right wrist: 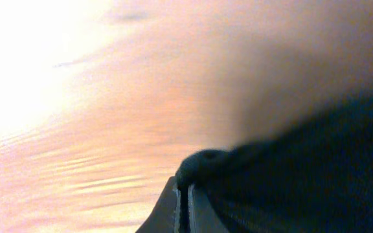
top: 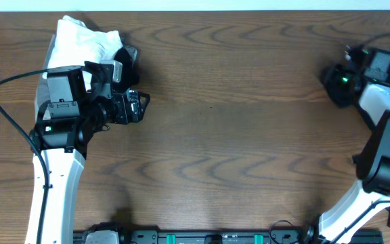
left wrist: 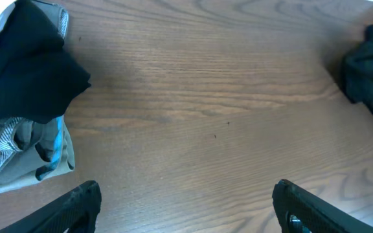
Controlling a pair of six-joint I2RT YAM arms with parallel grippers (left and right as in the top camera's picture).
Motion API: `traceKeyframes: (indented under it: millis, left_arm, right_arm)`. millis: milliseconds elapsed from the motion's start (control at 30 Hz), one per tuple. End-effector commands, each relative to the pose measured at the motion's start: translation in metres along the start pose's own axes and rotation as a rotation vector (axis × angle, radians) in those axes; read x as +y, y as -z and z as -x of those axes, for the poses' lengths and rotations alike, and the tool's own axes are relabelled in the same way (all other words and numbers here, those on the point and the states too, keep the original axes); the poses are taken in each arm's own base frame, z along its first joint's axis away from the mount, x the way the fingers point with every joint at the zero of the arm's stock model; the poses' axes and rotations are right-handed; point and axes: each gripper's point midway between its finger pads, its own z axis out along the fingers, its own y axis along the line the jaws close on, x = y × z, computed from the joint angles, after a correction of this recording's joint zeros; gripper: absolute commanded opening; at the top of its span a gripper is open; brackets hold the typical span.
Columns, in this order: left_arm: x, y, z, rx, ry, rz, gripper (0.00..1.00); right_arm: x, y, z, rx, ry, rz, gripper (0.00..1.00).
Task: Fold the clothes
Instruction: 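Drag the black T-shirt leftward with the right gripper to spread it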
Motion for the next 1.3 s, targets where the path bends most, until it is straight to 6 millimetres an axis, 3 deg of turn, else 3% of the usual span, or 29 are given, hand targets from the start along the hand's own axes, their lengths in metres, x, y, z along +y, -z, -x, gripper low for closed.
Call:
traceKeyframes:
  millis: [0,100,167,333,400,433,500,567,667,800,867,967,1100,1167,1267]
  left_arm:
    - [-0.005,0.003,0.007,-0.017,-0.022,-0.013,0.85]
    - [-0.005,0.003,0.007,-0.017,-0.022,-0.013,0.85]
    - [-0.005,0.004,0.008,-0.018,-0.023,-0.012,0.85]
    - [-0.007,0.007,0.009,-0.029,-0.029,-0.012,0.86]
    - [-0.007,0.007,0.009,-0.029,-0.029,-0.012,0.86]
    - [-0.007,0.007,0.009,-0.028,-0.029,-0.012,0.86]
    - [-0.007,0.007,0.009,-0.028,-0.029,-0.013,0.86]
    - [-0.007,0.007,0.009,-0.028,-0.029,-0.013,0.86]
    - [-0.007,0.007,0.009,-0.028,-0.029,-0.013,0.86]
    - [-0.007,0.007,0.009,-0.028,-0.029,-0.014,0.86]
    - [-0.007,0.007,0.009,-0.028,-0.029,-0.014,0.86]
    - [-0.007,0.007,0.009,-0.028,-0.029,-0.014,0.86]
    - [-0.007,0.007,0.009,-0.028,-0.029,-0.014,0.86]
    - [-0.007,0.007,0.009,-0.028,-0.029,-0.014,0.86]
    - [-0.007,0.007,0.009,-0.030,-0.031,-0.014,0.86]
  right_arm:
    - [0.124,0.009,-0.021,0.075,0.168,0.344,0.01]
    - [0.177,-0.002,-0.064,0.183,0.237,0.417,0.01]
    - [0.216,-0.007,-0.106,0.271,0.342,0.476,0.01]
    - [0.285,0.006,-0.205,0.434,0.704,0.634,0.01]
    - [0.298,0.013,-0.235,0.473,0.831,0.675,0.02]
    - [0.300,0.013,-0.245,0.486,0.877,0.664,0.07]
    - [0.300,0.011,-0.251,0.487,0.920,0.607,0.11]
    - [0.296,0.008,-0.242,0.462,0.921,0.538,0.19]
    - [0.279,0.004,-0.209,0.397,0.863,0.411,0.44]
    - [0.244,0.010,-0.147,0.294,0.693,0.281,0.62]
    - [0.213,0.015,-0.113,0.249,0.580,0.215,0.69]
    - [0.154,0.020,-0.077,0.216,0.414,0.104,0.71]
    - [0.069,0.029,-0.063,0.250,0.223,-0.025,0.71]
    - [0.031,0.033,-0.068,0.287,0.136,-0.076,0.71]
    - [-0.007,0.036,-0.081,0.343,0.034,-0.123,0.70]
